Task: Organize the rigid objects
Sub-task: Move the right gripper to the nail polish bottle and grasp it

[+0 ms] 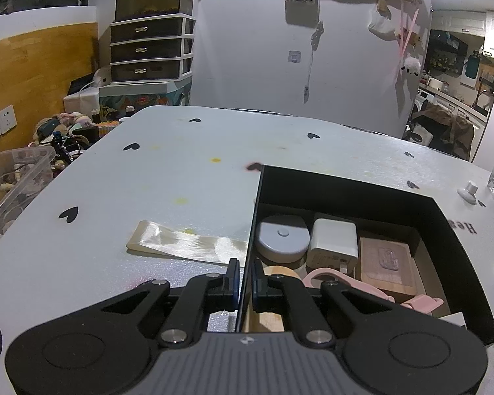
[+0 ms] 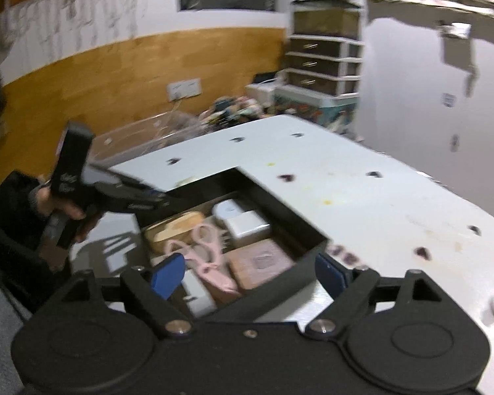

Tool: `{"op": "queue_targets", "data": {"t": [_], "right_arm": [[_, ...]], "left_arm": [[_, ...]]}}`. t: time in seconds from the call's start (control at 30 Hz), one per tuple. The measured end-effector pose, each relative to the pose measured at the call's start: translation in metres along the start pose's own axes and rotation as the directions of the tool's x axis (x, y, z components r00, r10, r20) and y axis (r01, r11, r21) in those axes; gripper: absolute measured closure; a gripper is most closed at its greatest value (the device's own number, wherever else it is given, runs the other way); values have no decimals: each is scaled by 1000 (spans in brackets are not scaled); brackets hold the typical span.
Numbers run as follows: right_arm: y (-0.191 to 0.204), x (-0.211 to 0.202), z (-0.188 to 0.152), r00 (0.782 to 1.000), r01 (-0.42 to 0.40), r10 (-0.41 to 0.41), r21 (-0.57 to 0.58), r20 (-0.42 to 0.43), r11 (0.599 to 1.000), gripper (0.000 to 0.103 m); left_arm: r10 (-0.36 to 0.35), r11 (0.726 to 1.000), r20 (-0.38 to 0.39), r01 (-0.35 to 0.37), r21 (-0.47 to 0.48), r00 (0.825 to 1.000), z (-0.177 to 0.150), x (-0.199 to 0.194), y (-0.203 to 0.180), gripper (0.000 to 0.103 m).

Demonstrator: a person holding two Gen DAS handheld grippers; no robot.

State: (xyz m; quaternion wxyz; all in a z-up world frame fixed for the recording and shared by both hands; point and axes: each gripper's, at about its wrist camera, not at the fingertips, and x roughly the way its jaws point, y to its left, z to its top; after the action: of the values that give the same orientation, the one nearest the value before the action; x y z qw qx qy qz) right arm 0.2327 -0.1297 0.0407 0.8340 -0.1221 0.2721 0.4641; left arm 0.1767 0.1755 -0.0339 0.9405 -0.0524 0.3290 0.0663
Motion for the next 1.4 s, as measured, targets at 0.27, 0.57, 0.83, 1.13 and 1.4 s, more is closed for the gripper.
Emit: {"op": "queue_targets", "data": {"t": [0.27, 0.57, 0.83, 1.13, 1.4], "right_arm": [[-38, -21, -28, 971, 229, -236, 171, 26, 958, 4], [-64, -27, -69, 891, 440, -453, 283, -24, 852, 0], [-87, -24, -113, 844, 531, -531, 256, -79, 808, 0], [-122, -19, -138, 899, 438, -421, 283, -123, 853, 0], [-114, 1, -135, 869, 494, -462, 254, -177, 832, 23]], "left_arm": [[6, 1000, -2, -6, -1, 1000, 1, 0, -2, 97], [12, 1000, -3, -12, -3, 1000, 0, 0, -2, 97], [23, 1000, -9, -23, 0, 1000, 2, 1, -4, 97], [33, 999, -11, -33, -6, 999, 2, 2, -5, 97], [32, 999, -12, -32, -7, 999, 2, 2, -5, 97]]}}
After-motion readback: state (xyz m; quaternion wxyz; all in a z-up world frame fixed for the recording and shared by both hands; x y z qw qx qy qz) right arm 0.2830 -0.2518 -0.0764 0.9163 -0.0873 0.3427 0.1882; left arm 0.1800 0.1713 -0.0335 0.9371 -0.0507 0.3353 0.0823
